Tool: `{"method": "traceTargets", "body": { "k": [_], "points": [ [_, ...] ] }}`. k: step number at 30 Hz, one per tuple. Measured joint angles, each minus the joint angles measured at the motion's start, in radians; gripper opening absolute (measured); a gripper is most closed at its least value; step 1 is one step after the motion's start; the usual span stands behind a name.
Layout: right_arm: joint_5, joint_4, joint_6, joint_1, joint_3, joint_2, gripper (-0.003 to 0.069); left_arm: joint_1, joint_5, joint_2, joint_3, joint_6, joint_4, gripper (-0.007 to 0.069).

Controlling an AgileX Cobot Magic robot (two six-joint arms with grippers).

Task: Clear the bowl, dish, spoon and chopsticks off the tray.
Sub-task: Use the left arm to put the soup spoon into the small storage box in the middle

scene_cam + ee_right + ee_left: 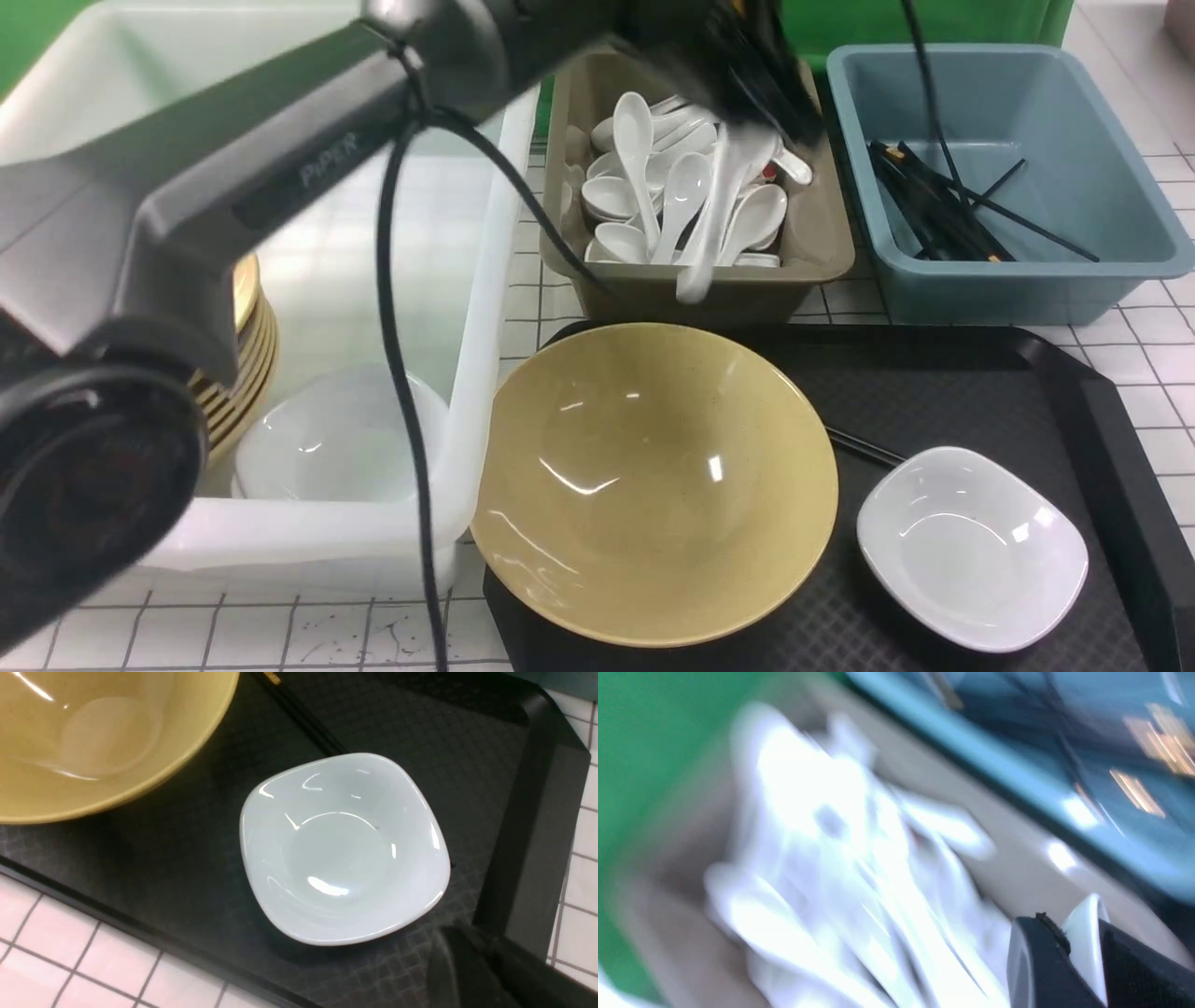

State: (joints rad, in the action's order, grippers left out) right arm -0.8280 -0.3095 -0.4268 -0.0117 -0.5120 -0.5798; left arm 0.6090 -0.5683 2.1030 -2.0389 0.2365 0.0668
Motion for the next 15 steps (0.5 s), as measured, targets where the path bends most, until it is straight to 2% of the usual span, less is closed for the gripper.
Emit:
{"method": "traceTargets", "body": {
  "k": [3,5,6,7,8,10,12,15],
  "points": [
    [0.0,0.0,0.0,0.0,0.0,0.0,0.0048,-0.051,0.195,0.071,0.0,0.0,0.036,0.0068],
    [0.0,0.0,0.0,0.0,0.0,0.0,0.0048,-0.067,0.244,0.106,0.001,-0.002,0.053,0.0128],
    [0.0,0.0,0.0,0.0,0.0,0.0,0.0048,-0.07,0.251,0.113,0.001,-0.003,0.058,0.0128],
    [0.0,0.0,0.0,0.0,0.0,0.0,0.0048,-0.078,0.25,0.132,0.001,-0.029,0.066,0.0223],
    [0.0,0.0,0.0,0.0,0.0,0.0,0.0048,-0.079,0.238,0.133,0.001,-0.043,0.067,0.0253],
    [0.0,-0.001,0.0,0.0,0.0,0.0,0.0048,-0.079,0.146,0.116,0.0,-0.099,0.071,0.037],
    [-0.002,-0.001,0.0,0.0,0.0,0.0,0.0048,-0.069,-0.006,0.075,-0.008,-0.161,0.071,0.044],
    [-0.003,-0.001,0.0,-0.01,0.002,0.0,0.0048,-0.046,-0.251,0.008,-0.027,-0.258,0.056,0.0502]
  ]
}}
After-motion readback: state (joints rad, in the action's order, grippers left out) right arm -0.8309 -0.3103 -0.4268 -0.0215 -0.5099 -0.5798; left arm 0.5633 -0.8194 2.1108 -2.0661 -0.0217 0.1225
